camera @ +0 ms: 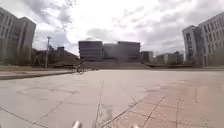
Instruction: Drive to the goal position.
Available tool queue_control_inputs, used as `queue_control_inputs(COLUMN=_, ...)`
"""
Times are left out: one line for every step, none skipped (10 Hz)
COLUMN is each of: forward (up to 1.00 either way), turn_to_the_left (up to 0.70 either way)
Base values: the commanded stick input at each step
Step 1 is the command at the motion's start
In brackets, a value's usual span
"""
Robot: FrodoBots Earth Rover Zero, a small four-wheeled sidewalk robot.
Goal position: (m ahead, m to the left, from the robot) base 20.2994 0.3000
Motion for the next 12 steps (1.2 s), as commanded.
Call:
queue_control_inputs(forward=0.06, turn_to_the_left=0.00)
queue_control_inputs(forward=0.06, turn_to_the_left=0.00)
queue_control_inputs(forward=0.06, turn_to_the_left=0.00)
queue_control_inputs(forward=0.06, turn_to_the_left=0.00)
queue_control_inputs(forward=0.06, turn_to_the_left=0.00)
queue_control_inputs(forward=0.06, turn_to_the_left=0.00)
queue_control_inputs(forward=0.06, turn_to_the_left=0.00)
queue_control_inputs(forward=0.06, turn_to_the_left=0.00)
queue_control_inputs(forward=0.06, turn_to_the_left=0.00)
queue_control_inputs(forward=0.06, turn_to_the_left=0.00)
queue_control_inputs(forward=0.06, turn_to_the_left=0.00)
queue_control_inputs(forward=0.06, turn_to_the_left=0.00)
